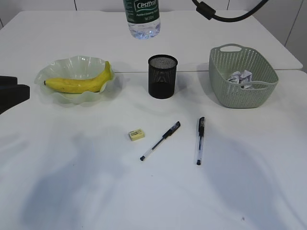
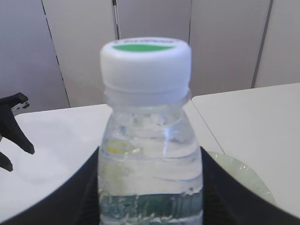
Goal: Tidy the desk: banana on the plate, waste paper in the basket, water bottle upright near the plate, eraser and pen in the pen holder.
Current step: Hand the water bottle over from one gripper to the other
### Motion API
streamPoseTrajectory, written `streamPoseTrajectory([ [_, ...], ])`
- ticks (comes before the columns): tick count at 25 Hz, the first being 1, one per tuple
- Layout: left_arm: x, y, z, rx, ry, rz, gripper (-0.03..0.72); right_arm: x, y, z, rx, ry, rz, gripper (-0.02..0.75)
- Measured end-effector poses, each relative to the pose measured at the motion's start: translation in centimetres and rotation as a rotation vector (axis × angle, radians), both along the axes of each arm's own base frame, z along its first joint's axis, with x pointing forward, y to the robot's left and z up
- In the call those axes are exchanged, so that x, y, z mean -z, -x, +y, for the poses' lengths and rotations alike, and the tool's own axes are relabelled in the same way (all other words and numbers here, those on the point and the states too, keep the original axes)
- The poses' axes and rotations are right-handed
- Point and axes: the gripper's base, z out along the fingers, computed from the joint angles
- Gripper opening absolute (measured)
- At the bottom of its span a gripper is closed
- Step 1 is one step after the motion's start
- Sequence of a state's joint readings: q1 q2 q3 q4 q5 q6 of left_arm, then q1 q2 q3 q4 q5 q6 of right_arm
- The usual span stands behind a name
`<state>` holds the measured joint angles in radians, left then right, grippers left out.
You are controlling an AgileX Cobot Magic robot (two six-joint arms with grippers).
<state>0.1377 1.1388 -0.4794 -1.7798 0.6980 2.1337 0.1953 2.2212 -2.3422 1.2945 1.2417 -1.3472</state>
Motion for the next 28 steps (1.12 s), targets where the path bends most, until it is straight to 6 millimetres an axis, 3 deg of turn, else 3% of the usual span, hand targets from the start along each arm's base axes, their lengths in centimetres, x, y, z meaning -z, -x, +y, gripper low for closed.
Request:
streamPoseTrajectory([
  [16,-0.8,-4.9,0.4,0.029,0.020,0.004,0.289,-0.2,0.1,0.0,-0.005,-0.025,0.008,0.354],
  [23,-1.2,-5.8,0.2,0.070,0.044,-0.011,0.455,-0.9,0.2,0.2,-0.015,-0.122,0.087,0.354],
  [28,-1.5,-5.7,-0.1,0.109,0.068,-0.026,0.491,-1.5,0.4,0.2,-0.022,-0.194,0.173,0.354],
])
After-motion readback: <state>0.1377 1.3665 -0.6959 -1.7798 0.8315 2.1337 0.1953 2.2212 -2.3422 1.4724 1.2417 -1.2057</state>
